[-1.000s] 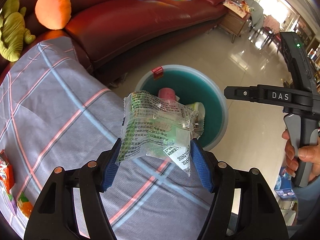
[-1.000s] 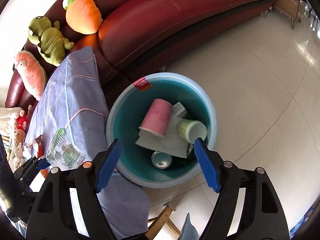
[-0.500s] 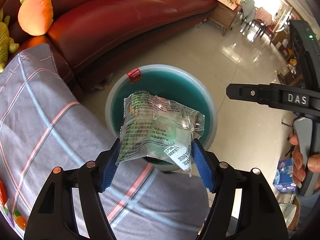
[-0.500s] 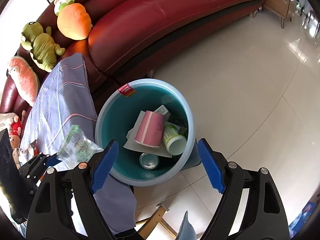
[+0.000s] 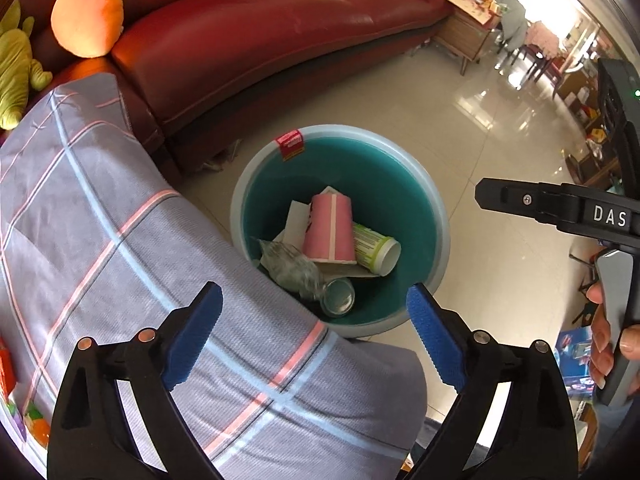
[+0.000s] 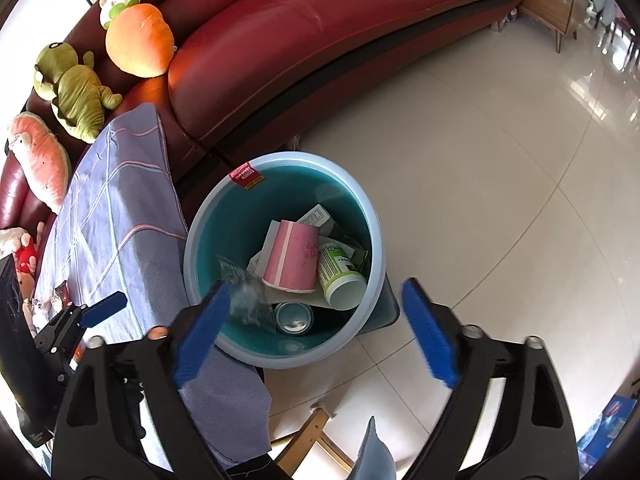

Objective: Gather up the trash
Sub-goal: 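Carry the bottle and plastic bag over the teal bin and release both, then move both grippers back over the table toward the remaining wrappers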

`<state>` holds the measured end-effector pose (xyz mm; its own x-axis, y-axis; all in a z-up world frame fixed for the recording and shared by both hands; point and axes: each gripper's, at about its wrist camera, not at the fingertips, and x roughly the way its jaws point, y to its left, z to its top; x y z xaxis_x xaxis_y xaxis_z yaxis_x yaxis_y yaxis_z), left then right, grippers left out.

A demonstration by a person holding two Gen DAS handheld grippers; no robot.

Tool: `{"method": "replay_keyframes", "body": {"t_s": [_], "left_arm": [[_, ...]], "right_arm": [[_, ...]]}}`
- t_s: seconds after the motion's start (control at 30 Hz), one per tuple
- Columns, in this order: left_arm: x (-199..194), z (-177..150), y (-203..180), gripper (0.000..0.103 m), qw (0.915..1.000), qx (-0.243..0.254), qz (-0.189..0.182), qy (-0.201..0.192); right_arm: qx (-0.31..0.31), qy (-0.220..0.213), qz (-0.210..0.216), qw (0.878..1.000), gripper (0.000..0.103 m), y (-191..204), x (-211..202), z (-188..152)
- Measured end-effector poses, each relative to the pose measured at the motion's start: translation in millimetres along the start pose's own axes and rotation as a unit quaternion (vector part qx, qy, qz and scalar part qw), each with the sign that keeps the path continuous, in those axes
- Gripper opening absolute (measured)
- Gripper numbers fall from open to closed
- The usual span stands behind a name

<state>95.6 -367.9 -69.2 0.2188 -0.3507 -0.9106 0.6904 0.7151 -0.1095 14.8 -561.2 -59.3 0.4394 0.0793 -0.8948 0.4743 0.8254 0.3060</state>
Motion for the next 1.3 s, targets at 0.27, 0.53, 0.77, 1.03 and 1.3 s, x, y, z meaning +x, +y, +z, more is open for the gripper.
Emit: {"method": "replay_keyframes", "body": {"t_s": [0.27, 0.53, 0.77, 1.03, 1.3], "left_arm": [[-16.4, -8.6, 10.8, 0.094, 0.9998, -0.016, -0.004, -0.01], [-38.9, -28.2, 21.8, 0.095, 0.9993, -0.03, -0.003, -0.021], [-62.2, -59.2, 39.5, 0.096, 0.9988, -0.04, 0.004, -0.027], [-91.3, -102.4, 76.5, 0.096, 0.9969, -0.067, 0.019, -0.037], [-123.1, -153.1, 119.5, 0.096, 0.9922, -0.109, 0.033, -0.049]], "right_arm": [[-0.017, 0.005, -0.003, 1.0, 0.086, 15.9, -7.5, -7.1], [-0.037, 0.004, -0.006, 0.999, 0.09, 40.5, -20.3, -24.3], [-0.069, 0.015, -0.004, 0.997, 0.091, 74.5, -23.8, -46.0], [-0.091, 0.017, 0.002, 0.996, 0.091, 114.5, -27.2, -64.8], [-0.131, 0.024, 0.005, 0.991, 0.091, 164.6, -29.9, -91.9]]}}
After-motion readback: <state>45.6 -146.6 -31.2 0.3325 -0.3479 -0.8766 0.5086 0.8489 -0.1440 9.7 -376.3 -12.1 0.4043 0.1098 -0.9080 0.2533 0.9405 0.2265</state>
